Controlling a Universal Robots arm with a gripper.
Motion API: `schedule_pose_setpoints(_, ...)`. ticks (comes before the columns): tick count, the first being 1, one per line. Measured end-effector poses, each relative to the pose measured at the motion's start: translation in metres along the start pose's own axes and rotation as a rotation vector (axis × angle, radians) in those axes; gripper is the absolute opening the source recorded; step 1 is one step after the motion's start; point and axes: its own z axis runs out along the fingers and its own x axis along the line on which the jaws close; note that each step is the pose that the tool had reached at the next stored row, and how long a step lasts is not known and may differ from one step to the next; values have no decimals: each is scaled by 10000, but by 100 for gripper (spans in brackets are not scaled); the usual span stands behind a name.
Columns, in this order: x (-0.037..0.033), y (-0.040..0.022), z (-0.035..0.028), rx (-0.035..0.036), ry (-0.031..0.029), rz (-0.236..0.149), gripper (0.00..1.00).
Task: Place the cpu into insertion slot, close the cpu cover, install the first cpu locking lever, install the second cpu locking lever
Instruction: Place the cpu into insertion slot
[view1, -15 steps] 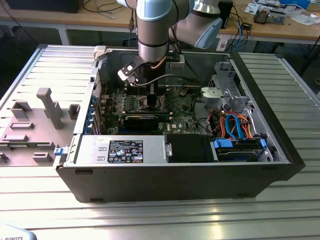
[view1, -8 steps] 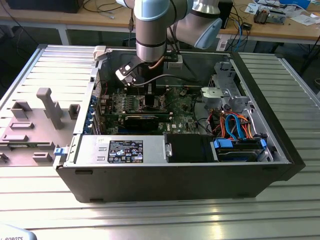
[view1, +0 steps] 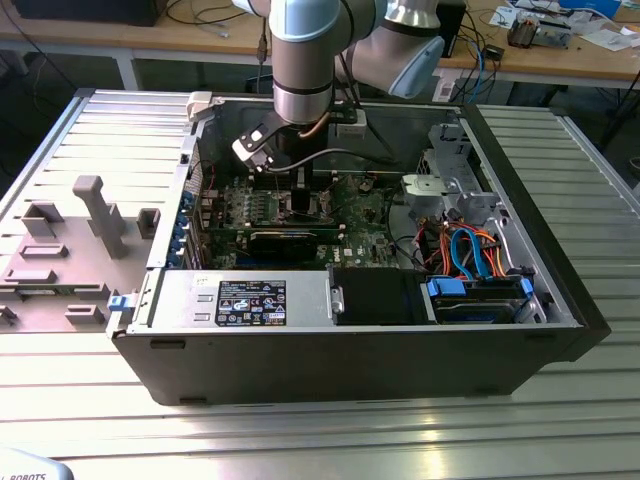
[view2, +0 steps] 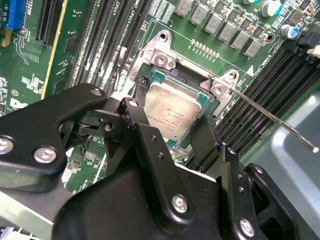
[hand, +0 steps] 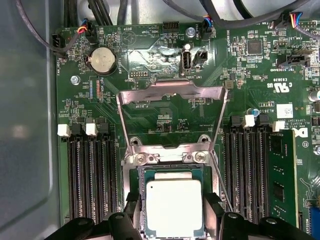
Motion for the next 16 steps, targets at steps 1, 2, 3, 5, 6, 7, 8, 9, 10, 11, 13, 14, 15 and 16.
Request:
schedule_pose_setpoints(1, 0, 0, 0, 0, 0, -1, 62)
schedule_pose_setpoints(2, 0, 0, 0, 0, 0, -1, 62)
schedule_pose_setpoints(3, 1, 0, 0, 0, 1, -1, 62)
schedule_pose_setpoints(5, 5, 2, 0, 0, 0, -1, 62)
schedule_pose_setpoints(6, 5, 2, 0, 0, 1, 1, 62)
schedule_pose_setpoints(7, 5, 3, 0, 0, 1, 0, 62)
schedule_pose_setpoints(8, 4, 4, -1, 0, 0, 0, 62)
schedule_pose_setpoints(9, 4, 4, -5, 1, 0, 0, 62)
schedule_pose_setpoints(10, 3, 4, -9, 1, 0, 0, 62)
schedule_pose_setpoints(11, 3, 4, -10, -1, 2, 0, 62)
schedule_pose_setpoints(13, 2, 6, -14, 0, -17, -2, 62)
schedule_pose_setpoints(14, 3, 6, -17, 1, -24, -1, 62)
schedule_pose_setpoints(15, 2, 6, -23, 1, -28, -1, 62)
schedule_pose_setpoints(16, 2, 7, -31, 1, -30, -1, 62)
